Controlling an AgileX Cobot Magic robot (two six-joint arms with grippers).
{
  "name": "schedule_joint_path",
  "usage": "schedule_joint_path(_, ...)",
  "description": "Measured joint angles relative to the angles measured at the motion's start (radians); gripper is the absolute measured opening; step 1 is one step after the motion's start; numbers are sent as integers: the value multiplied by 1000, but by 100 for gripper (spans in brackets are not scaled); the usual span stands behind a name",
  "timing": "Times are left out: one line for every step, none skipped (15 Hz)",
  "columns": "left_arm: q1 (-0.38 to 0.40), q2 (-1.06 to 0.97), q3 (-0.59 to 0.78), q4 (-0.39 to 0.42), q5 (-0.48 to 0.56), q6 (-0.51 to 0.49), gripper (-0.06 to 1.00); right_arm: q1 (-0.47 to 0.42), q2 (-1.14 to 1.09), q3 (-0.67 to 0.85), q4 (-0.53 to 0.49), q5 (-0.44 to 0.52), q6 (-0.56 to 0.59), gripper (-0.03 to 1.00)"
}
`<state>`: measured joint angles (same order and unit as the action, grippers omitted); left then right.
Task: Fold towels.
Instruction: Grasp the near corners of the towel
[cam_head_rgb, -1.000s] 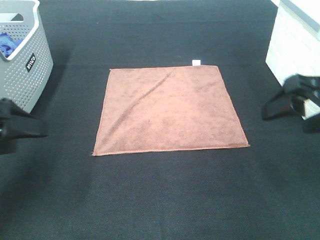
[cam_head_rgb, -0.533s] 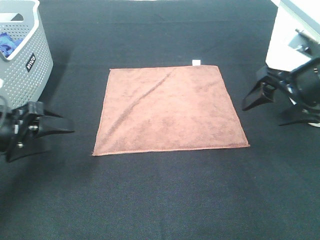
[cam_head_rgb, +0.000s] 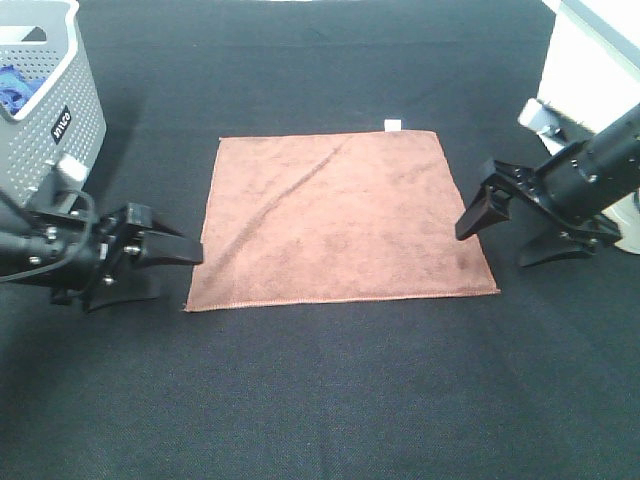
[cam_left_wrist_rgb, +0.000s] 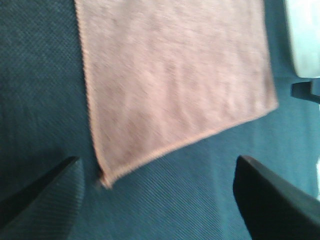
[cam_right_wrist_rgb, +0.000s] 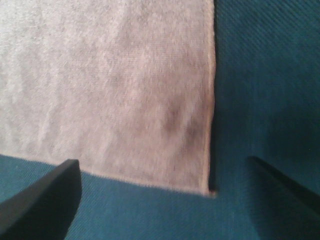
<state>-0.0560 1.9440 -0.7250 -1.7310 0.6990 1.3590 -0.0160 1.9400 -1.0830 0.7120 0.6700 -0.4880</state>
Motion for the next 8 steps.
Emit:
schedule_joint_path(-14,34,-34,-1,-20,1,78,0,27,-20,1,3,-13,82)
schedule_joint_path(-26,68,-68,-1,-31,1,78,0,64,-56,2,11,-17,82)
schedule_joint_path(-34,89,-85,-1,-33,1,78,0,91,-80,2,21,-17,82)
schedule_joint_path(-34,89,-85,-1,-33,1,78,0,91,-80,2,21,-17,82)
schedule_joint_path(-50,117,-117,-6,-28,2,77,0,127,-104,3,41,-20,81)
schedule_joint_path(-61,132,-137,-9,-24,2,77,0,140,-116,5,57,-25,80)
schedule_joint_path(-75,147,-159,-14,-20,2,77,0,149,-123,16,66,-33,79)
schedule_joint_path(-89,161,-180,-16,-16,2,77,0,156,-127,31,75,-39,77)
